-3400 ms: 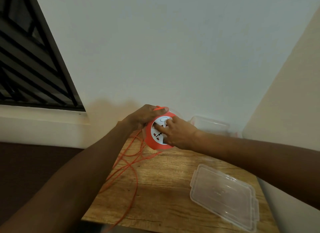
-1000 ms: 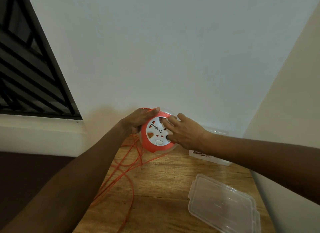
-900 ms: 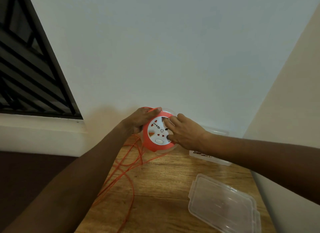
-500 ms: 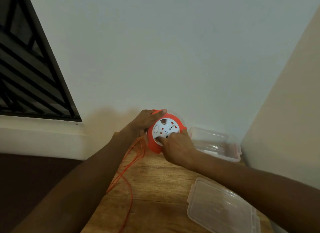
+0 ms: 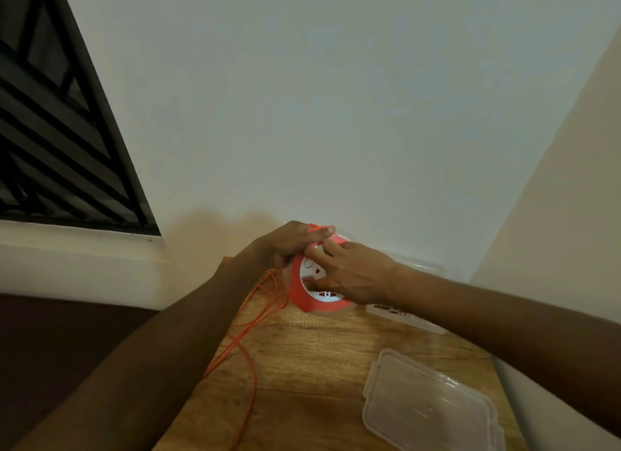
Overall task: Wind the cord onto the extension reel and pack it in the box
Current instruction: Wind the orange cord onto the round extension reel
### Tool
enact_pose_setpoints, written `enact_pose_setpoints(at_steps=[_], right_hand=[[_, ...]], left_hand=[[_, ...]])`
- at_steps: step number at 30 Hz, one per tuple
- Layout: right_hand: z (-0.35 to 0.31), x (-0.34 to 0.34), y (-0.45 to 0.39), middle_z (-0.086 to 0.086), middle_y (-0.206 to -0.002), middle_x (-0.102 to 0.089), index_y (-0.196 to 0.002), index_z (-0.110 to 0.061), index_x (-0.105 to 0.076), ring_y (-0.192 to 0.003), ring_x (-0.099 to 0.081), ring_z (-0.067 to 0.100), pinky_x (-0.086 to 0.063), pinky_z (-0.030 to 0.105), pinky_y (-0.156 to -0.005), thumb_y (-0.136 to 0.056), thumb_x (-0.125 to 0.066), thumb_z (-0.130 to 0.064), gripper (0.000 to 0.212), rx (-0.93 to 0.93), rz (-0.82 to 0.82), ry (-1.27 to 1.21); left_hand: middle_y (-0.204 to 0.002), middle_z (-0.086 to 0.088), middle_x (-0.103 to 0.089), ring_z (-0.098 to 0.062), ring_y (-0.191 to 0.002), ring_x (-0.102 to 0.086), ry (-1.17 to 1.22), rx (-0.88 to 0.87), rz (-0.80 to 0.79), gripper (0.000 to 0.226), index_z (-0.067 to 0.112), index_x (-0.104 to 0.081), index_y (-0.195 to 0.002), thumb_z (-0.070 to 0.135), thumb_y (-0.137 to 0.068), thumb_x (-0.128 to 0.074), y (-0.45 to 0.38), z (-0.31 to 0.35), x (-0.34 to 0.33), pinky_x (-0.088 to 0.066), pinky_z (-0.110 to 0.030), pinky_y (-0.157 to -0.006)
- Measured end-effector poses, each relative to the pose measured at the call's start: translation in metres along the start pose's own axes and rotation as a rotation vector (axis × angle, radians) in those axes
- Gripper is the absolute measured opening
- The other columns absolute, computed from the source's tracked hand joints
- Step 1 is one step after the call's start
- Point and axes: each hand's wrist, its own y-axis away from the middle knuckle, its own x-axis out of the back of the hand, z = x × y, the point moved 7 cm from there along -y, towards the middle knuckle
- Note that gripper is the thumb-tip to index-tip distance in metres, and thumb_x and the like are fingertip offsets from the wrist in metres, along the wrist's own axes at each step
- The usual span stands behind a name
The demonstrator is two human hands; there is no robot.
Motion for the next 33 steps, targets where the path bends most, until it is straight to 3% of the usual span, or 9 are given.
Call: enact_pose_setpoints(at_steps=[3, 6, 11, 19, 23, 29, 33], right_hand=[[0.004, 0.010, 0.002, 0.015, -0.144, -0.036, -0.143, -0.032, -0.042, -0.108, -0.049, 0.034, -0.054, 0.044, -0.078, -0.091, -0.064, -0.025, 0.057, 0.119, -0.033, 0.068], [-0.004, 0.014, 0.004, 0.004, -0.152, -0.038, -0.140, -0.019, -0.048, -0.106, -0.053, 0.029, -0.052, 0.044, -0.083, -0.091, -0.063, -0.015, 0.051, 0.292, -0.041, 0.121], [-0.014, 0.015, 0.003, 0.008, -0.143, -0.043, -0.129, -0.020, -0.054, -0.110, -0.053, 0.031, -0.054, 0.046, -0.081, -0.089, -0.067, -0.015, 0.042, 0.409, -0.094, 0.197], [-0.017, 0.010, -0.008, 0.009, -0.145, -0.046, -0.136, -0.030, -0.053, -0.125, -0.048, 0.035, -0.051, 0.047, -0.088, -0.093, -0.064, -0.022, 0.045, 0.356, -0.204, 0.256], [-0.019, 0.009, -0.012, 0.008, -0.141, -0.051, -0.129, -0.024, -0.059, -0.125, -0.046, 0.033, -0.050, 0.044, -0.088, -0.094, -0.060, -0.022, 0.035, 0.362, -0.240, 0.277], [-0.017, 0.013, -0.007, 0.006, -0.153, -0.039, -0.127, -0.024, -0.061, -0.131, -0.040, 0.032, -0.045, 0.043, -0.091, -0.095, -0.061, -0.027, 0.032, 0.342, -0.202, 0.337], [-0.013, 0.019, -0.004, 0.004, -0.160, -0.026, -0.131, -0.025, -0.059, -0.130, -0.039, 0.035, -0.042, 0.053, -0.098, -0.087, -0.072, -0.033, 0.046, 0.297, -0.192, 0.337]], left_hand=[[-0.096, -0.014, -0.081, -0.026, -0.081, -0.079, 0.004, 0.013, -0.017, 0.043, 0.003, -0.074, -0.112, 0.043, -0.098, -0.067, 0.000, -0.003, -0.004, -0.063, -0.034, -0.066], [-0.091, -0.010, -0.082, -0.023, -0.077, -0.079, -0.066, 0.012, -0.027, 0.041, 0.007, -0.074, -0.107, 0.046, -0.099, -0.065, -0.001, -0.001, -0.005, -0.063, -0.032, -0.064], [-0.089, -0.005, -0.083, -0.021, -0.075, -0.080, -0.110, 0.024, -0.039, 0.040, 0.013, -0.073, -0.106, 0.051, -0.097, -0.066, -0.001, 0.003, -0.005, -0.063, -0.030, -0.061], [-0.089, -0.004, -0.083, -0.021, -0.076, -0.081, -0.126, 0.000, -0.023, 0.040, 0.013, -0.073, -0.107, 0.051, -0.095, -0.068, -0.003, 0.007, -0.001, -0.063, -0.030, -0.061], [-0.088, -0.001, -0.084, -0.018, -0.077, -0.081, -0.124, -0.009, -0.056, 0.034, 0.017, -0.073, -0.105, 0.049, -0.096, -0.067, -0.002, 0.006, -0.004, -0.063, -0.028, -0.062], [-0.086, -0.001, -0.083, -0.016, -0.074, -0.080, -0.133, -0.026, -0.035, 0.032, 0.016, -0.076, -0.100, 0.047, -0.096, -0.070, -0.001, 0.005, 0.000, -0.062, -0.026, -0.061], [-0.082, -0.001, -0.083, -0.016, -0.070, -0.079, -0.181, 0.011, -0.037, 0.031, 0.015, -0.077, -0.092, 0.046, -0.089, -0.076, 0.002, 0.002, 0.007, -0.061, -0.025, -0.059]])
